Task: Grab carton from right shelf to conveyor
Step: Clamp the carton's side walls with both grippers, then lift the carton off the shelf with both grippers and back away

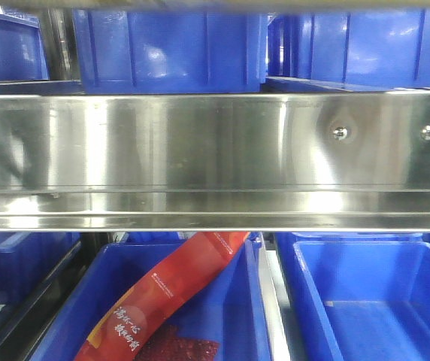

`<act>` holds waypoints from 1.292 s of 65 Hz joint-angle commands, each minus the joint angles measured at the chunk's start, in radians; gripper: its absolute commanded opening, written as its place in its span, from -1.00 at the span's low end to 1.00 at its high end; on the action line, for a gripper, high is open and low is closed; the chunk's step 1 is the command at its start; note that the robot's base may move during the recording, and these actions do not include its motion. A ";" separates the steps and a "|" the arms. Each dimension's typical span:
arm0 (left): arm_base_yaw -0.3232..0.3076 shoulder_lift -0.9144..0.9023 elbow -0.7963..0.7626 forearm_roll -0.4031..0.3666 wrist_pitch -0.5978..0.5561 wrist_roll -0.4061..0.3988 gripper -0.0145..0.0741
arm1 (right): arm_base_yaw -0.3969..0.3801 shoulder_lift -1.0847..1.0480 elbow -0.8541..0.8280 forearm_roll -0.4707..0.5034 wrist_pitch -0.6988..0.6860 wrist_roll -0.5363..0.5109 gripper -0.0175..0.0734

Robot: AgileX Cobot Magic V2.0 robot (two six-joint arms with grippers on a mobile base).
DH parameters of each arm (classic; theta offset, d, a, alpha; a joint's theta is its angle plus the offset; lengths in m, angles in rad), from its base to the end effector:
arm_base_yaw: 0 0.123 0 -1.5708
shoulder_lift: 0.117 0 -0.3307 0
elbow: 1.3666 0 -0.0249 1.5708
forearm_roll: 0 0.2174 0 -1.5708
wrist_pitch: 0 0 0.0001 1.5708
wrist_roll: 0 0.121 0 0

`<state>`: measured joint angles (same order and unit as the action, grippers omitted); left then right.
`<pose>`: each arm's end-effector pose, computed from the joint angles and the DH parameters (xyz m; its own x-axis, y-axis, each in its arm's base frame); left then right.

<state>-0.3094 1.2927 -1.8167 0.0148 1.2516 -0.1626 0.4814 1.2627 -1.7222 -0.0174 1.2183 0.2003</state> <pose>0.1983 -0.0616 0.5222 -0.6082 0.0293 -0.7932 0.2005 0.9726 -0.1178 0.1823 0.0930 0.5066 -0.6283 -0.1104 -0.7701 -0.3367 0.9310 0.1412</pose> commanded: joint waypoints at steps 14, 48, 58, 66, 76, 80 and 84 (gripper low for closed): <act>-0.034 -0.054 0.090 0.054 -0.030 -0.024 -0.71 | -0.009 -0.012 0.032 -0.048 -0.158 -0.016 -0.76; -0.034 -0.051 0.089 0.060 -0.030 -0.024 -0.71 | -0.009 0.011 0.032 -0.045 -0.152 -0.016 -0.76; -0.034 -0.051 0.089 0.060 -0.030 -0.024 -0.71 | -0.009 0.011 0.032 -0.045 -0.152 -0.016 -0.76; -0.034 -0.051 0.089 0.060 -0.030 -0.024 -0.71 | -0.009 0.011 0.032 -0.045 -0.152 -0.016 -0.76; -0.034 -0.051 0.089 0.060 -0.030 -0.024 -0.71 | -0.009 0.011 0.032 -0.045 -0.152 -0.016 -0.76; -0.034 -0.051 0.089 0.060 -0.030 -0.024 -0.71 | -0.009 0.011 0.032 -0.045 -0.152 -0.016 -0.76; -0.034 -0.051 0.089 0.060 -0.030 -0.024 -0.71 | -0.009 0.011 0.032 -0.045 -0.152 -0.016 -0.76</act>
<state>-0.3399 1.2598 -1.7231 0.0701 1.2297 -0.1946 0.4814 1.2812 -1.6856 -0.0188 1.1137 0.1925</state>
